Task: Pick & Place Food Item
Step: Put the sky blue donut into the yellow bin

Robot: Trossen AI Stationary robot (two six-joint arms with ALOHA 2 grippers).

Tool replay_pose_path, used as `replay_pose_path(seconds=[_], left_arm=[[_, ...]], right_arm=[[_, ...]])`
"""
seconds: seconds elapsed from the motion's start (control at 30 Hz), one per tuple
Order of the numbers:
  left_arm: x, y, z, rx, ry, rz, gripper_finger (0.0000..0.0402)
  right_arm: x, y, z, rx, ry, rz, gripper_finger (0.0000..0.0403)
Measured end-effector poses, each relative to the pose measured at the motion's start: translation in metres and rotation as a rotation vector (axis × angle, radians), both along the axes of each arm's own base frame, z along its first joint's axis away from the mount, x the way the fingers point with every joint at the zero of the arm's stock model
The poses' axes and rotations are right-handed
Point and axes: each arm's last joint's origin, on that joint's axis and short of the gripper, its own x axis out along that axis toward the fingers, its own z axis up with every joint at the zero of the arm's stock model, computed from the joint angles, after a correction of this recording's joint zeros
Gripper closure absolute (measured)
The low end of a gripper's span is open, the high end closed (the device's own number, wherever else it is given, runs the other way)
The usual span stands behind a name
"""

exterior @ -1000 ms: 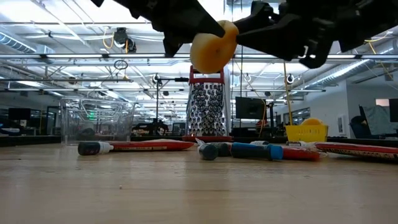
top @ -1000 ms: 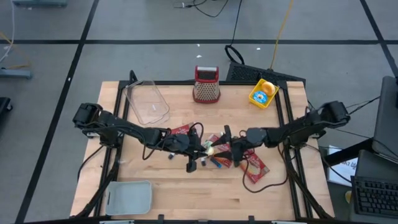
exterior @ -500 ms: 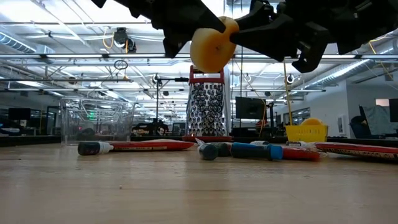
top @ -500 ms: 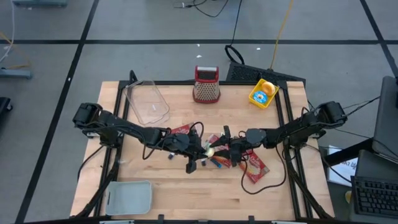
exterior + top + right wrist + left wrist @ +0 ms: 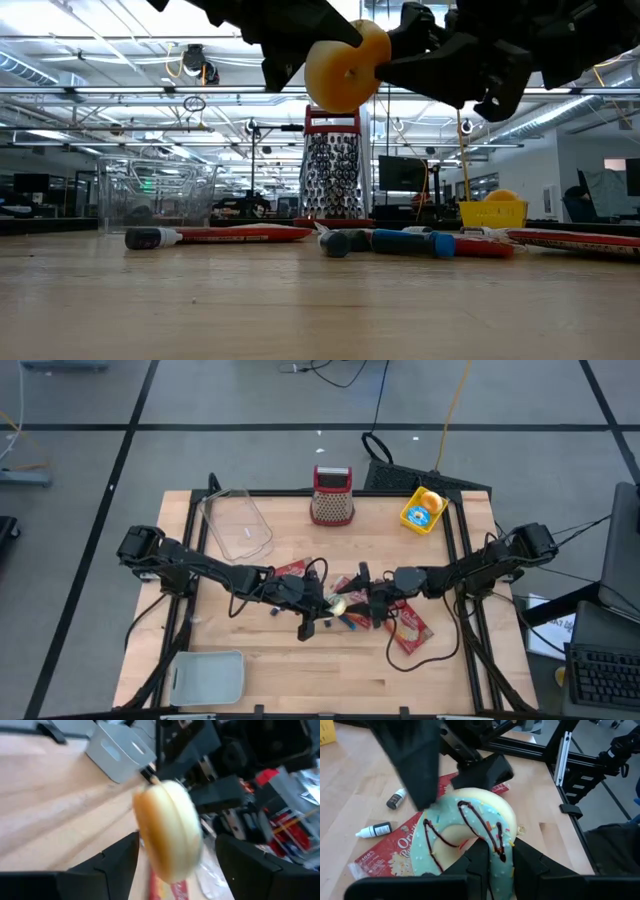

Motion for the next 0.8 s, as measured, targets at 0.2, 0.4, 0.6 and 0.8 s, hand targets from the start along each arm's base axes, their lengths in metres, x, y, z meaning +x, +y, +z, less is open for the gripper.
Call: replay_pose_path(seconds=[0.2, 0.4, 0.6, 0.8], left_arm=[[0.0001, 0.0007, -0.0001, 0.000, 0.001, 0.003, 0.0341], [0.0002, 0.0006, 0.0001, 0.000, 0.000, 0.003, 0.0341], [0.0003, 0.0010, 0.0002, -0.014, 0.002, 0.021, 0.0338], [0.0005, 0.0015, 0.0004, -0.066, 0.008, 0.066, 0.0278]], right_arm=[[-0.0001, 0.0009, 0.0008, 0.021, -0.004, 0.024, 0.0202], [-0.0001, 0.0010, 0.0017, 0.024, -0.013, 0.027, 0.0264], [-0.0001, 0.0009, 0.0014, 0.062, -0.001, 0.022, 0.0323], [-0.0003, 0.0008, -0.0003, 0.060, 0.016, 0.020, 0.0371]])
